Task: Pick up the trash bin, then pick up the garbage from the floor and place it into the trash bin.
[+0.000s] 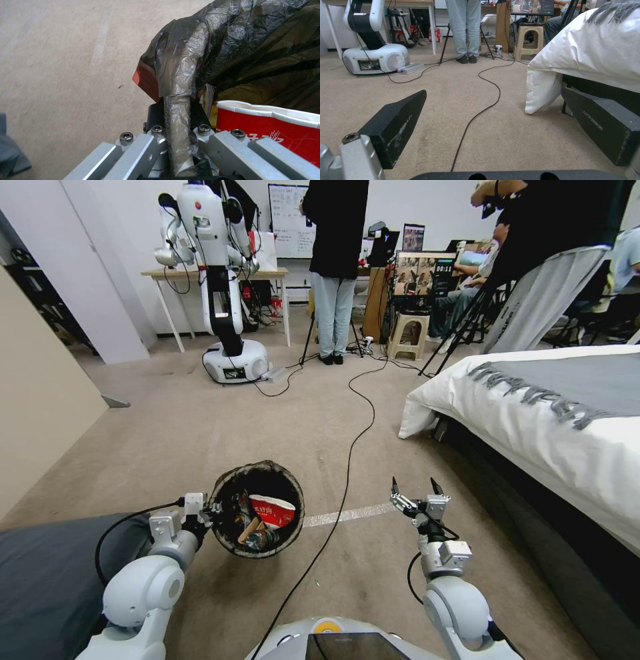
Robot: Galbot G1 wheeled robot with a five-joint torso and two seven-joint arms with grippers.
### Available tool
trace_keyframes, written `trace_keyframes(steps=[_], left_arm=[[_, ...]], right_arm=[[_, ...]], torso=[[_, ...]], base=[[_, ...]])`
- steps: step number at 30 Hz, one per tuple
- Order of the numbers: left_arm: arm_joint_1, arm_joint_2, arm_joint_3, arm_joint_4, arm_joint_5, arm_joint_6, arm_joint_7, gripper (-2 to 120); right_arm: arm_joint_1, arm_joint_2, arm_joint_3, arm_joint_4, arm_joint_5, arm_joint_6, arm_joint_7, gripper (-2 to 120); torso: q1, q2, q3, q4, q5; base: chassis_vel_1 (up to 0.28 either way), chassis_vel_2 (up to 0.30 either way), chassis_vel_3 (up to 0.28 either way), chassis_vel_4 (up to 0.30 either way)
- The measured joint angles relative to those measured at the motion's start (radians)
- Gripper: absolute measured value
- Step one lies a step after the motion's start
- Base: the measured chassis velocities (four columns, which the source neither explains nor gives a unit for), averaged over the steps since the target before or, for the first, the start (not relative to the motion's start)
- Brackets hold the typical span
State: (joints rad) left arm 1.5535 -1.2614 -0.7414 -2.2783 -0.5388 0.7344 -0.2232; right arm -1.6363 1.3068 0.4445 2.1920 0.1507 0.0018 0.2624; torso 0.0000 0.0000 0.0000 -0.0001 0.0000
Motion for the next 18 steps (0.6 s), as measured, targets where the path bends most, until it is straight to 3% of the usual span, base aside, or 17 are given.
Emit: trace_keyframes(steps=[4,6,8,10,18], left_arm=[[-0.001,-0.008,0.009,0.014,-0.038,0.0,-0.08,1],[-0.001,-0.01,0.016,0.025,-0.114,0.0,-0.161,1],[-0.001,-0.01,0.017,0.027,-0.134,0.0,-0.178,1],[-0.005,-0.009,0.024,0.038,-0.215,0.001,-0.251,1],[-0.009,-0.009,0.047,0.055,-0.334,0.001,-0.385,1]], right_arm=[[0.0,0.0,-0.004,-0.003,0.0,0.0,0.001,100],[0.001,0.001,-0.009,-0.006,-0.001,0.0,0.003,100],[0.002,0.002,-0.009,-0.007,-0.001,0.0,0.003,100],[0.005,0.002,-0.015,-0.011,-0.001,0.0,0.005,100],[0.009,0.007,-0.025,-0.018,-0.005,0.0,0.007,100]], torso=[[0.0,0.0,0.0,0.0001,0.0],[0.0,0.0,0.0,0.0002,0.0],[0.0,0.0,0.0,0.0002,-0.0001],[0.0,0.0,0.0,0.0001,0.0],[0.0,0.0,0.0,0.0002,0.0]], base=[[0.0,0.0,0.0,0.0],[0.0,0.0,0.0,0.0],[0.0,0.0,0.0,0.0],[0.0,0.0,0.0,0.0],[0.0,0.0,0.0,0.0]])
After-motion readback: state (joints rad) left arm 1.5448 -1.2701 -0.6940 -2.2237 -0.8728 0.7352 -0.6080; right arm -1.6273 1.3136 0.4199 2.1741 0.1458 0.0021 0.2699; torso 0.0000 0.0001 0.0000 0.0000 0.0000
